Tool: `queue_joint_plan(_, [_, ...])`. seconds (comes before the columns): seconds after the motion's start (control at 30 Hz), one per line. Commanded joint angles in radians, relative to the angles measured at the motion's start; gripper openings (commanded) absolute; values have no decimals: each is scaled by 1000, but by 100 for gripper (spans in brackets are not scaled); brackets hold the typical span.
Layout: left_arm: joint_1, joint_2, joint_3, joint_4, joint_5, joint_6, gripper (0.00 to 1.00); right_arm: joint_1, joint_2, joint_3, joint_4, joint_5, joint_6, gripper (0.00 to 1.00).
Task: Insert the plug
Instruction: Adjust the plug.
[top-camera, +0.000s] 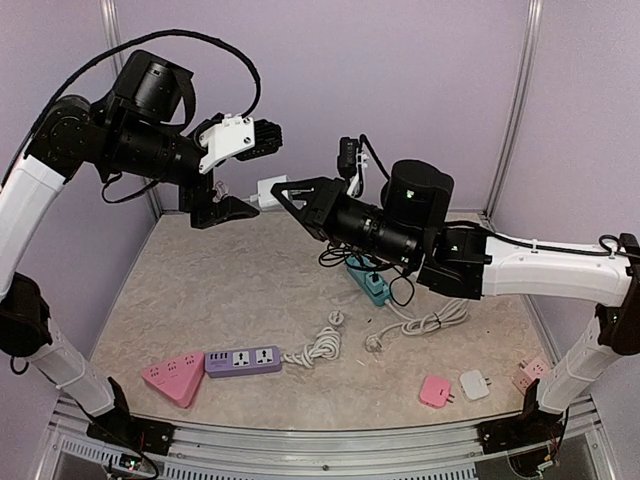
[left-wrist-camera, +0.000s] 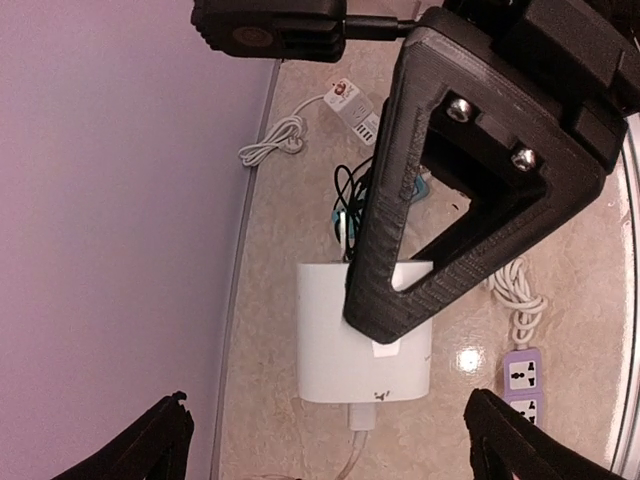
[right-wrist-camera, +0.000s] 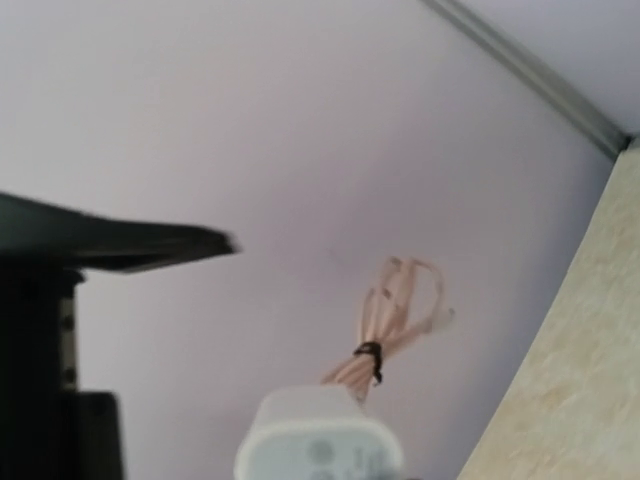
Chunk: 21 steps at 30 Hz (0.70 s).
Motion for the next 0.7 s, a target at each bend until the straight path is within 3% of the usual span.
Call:
queue_joint_plan(0.0, [-14,19,-15,12,45,28,89,0,19,35,7,-61,57,0])
queue_joint_plan(0.33, [-20,37,-38,20,101,16,62,0,23,43,18,-71,71,0])
queue_joint_plan(0.47, [-20,43,-39,17,123,10,56,-1,24,42,28,-85,82,0])
queue_joint_plan(0.67, [-20,44,-43,15,130,3,29,-3,14,34,29,-90,85,0])
